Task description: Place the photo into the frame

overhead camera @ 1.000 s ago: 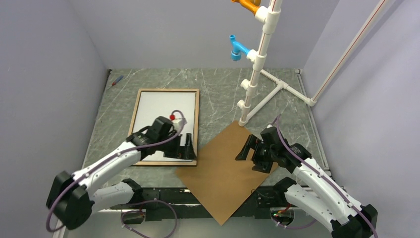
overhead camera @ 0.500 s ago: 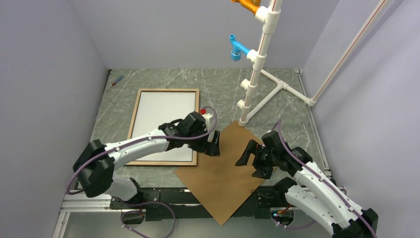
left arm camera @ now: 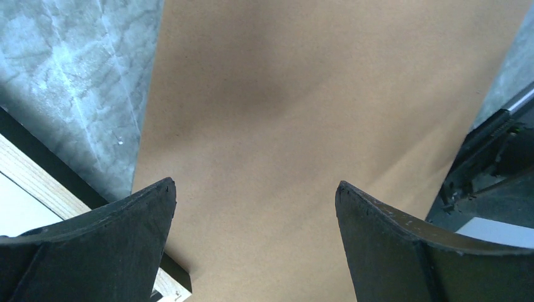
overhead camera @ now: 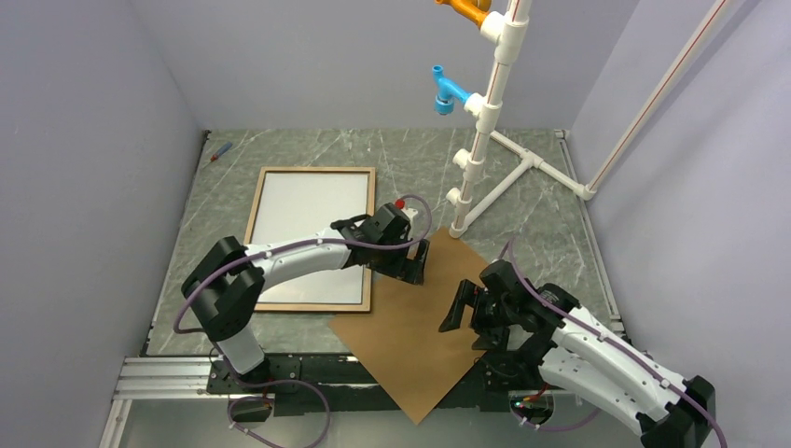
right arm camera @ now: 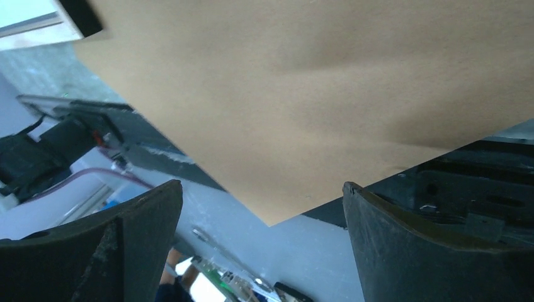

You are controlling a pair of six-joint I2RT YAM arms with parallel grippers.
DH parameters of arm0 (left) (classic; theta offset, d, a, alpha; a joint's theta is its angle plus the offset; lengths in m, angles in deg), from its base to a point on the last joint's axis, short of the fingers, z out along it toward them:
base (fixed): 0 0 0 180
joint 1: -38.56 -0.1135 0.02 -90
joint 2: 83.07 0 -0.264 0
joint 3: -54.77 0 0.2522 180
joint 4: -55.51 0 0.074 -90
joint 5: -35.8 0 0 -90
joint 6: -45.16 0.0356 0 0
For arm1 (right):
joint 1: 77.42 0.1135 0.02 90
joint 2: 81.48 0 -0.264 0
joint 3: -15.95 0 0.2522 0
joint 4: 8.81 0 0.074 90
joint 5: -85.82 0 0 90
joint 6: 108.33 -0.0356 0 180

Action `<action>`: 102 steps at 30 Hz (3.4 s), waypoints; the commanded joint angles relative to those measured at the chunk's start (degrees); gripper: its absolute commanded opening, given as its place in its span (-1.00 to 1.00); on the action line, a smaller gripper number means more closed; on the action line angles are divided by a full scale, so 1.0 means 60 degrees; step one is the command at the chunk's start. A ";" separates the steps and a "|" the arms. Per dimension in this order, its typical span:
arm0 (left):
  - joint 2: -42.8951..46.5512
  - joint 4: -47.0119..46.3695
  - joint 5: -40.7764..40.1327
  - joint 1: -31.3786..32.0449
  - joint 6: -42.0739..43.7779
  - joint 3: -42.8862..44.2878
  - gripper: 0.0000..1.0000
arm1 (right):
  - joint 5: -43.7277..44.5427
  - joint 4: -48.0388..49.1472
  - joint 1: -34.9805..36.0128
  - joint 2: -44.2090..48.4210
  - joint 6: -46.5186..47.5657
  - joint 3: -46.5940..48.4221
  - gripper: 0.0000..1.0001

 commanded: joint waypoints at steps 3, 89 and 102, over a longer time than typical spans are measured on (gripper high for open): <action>-0.0166 0.0250 -0.0537 -0.0039 0.0387 0.0387 0.99 | 0.2162 -0.0653 0.0208 -0.0123 -0.0284 0.0167 0.99; -0.0580 0.0836 -0.0072 -0.0150 -0.0072 0.0035 0.92 | 0.3768 0.0776 -0.0270 0.0579 -0.0801 -0.0481 0.99; -0.1112 0.2583 -0.2536 -0.0557 0.0295 0.0180 0.97 | 0.3774 0.0914 -0.0288 0.0720 -0.1056 -0.1034 1.00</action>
